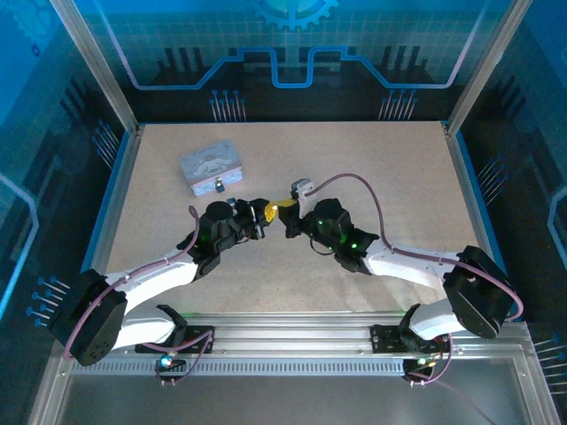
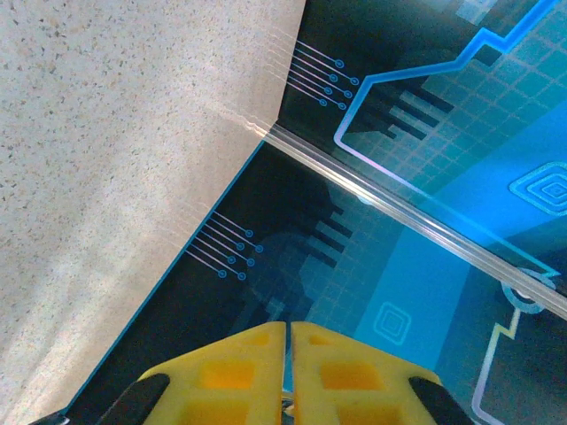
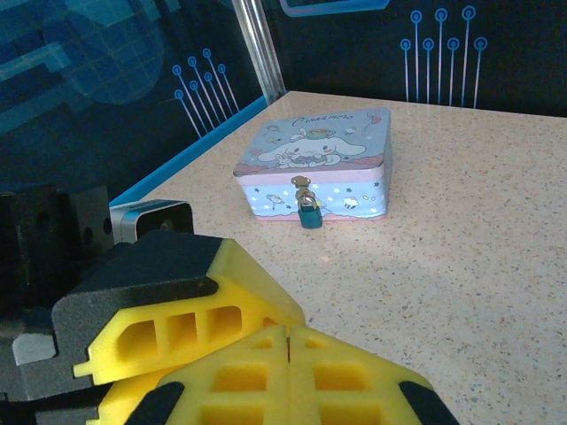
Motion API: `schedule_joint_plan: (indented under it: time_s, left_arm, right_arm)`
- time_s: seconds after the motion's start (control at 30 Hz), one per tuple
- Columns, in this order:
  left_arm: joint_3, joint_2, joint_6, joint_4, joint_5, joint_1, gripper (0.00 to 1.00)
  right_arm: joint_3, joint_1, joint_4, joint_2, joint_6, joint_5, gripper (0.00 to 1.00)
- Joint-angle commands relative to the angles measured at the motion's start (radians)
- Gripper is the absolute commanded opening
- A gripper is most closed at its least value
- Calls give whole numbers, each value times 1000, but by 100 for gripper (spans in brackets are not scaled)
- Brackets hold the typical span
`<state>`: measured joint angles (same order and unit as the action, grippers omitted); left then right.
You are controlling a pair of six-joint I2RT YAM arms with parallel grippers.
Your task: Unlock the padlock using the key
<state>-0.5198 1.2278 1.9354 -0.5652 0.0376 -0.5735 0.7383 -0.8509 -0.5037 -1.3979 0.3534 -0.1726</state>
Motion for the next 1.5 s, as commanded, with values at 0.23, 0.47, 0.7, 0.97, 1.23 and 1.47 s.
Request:
schedule_joint_plan:
  time_s: [0.23, 0.47, 0.7, 0.97, 1.23, 1.47]
  left_arm:
    - [-15, 6, -209, -4, 2, 0, 0]
    - [-82, 6, -566, 7, 104, 36, 0]
    - [-207, 3, -956, 118, 279, 40, 0]
    - [-361, -27, -1345, 377, 475, 42, 0]
    - [-443, -32, -1507, 522, 587, 40, 0]
    - [-451, -21, -1510, 530, 597, 41, 0]
  right_arm:
    - [-37, 33, 41, 103, 7, 120, 17]
    - [-67, 172, 152, 227, 63, 385, 40]
    - [-34, 363, 218, 253, 187, 767, 54]
    - [13, 435, 254, 201, 210, 1033, 58]
    - [19, 431, 176, 173, 239, 1071, 57]
    - [49, 395, 162, 147, 243, 1072, 54]
